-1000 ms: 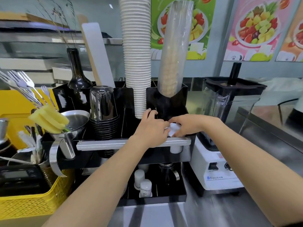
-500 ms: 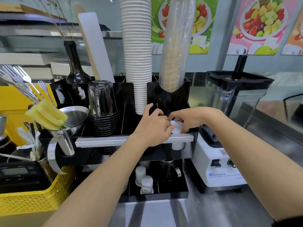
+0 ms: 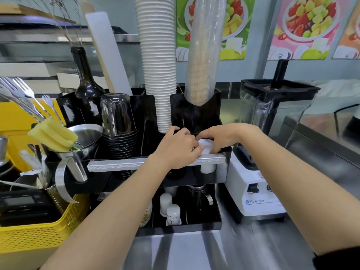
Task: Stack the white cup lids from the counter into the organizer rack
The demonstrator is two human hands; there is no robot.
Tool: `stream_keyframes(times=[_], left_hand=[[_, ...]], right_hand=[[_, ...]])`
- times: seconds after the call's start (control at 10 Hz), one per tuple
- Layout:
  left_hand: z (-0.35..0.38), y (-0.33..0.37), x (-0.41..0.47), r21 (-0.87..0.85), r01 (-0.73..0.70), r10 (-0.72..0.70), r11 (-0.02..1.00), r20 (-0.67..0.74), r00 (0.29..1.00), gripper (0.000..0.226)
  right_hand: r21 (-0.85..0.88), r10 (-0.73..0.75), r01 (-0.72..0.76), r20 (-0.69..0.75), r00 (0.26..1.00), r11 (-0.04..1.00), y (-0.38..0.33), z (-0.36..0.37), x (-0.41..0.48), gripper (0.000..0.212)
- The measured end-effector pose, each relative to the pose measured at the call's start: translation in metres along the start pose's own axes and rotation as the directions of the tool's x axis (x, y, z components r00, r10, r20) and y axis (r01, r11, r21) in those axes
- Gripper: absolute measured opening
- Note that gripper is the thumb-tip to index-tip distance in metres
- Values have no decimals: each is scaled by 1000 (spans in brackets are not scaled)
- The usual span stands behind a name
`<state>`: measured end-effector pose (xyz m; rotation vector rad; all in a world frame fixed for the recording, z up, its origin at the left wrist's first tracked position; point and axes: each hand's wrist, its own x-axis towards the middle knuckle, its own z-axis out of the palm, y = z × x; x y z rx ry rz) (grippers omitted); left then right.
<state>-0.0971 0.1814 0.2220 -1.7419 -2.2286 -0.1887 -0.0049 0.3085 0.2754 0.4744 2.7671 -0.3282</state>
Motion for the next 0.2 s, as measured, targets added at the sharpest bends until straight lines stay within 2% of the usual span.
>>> stream_keyframes(times=[0.1,0.2], left_hand=[[-4,1,-4,10,-14,14,1000,4,1000,62],[-14,0,-5,-19,14,-16,1000,-112,994,60]], right_hand=[[108,-12,23,-105,994,994,4,-5,-17,81],[99,-15,58,-387,922,993,10,-17,-45,77]])
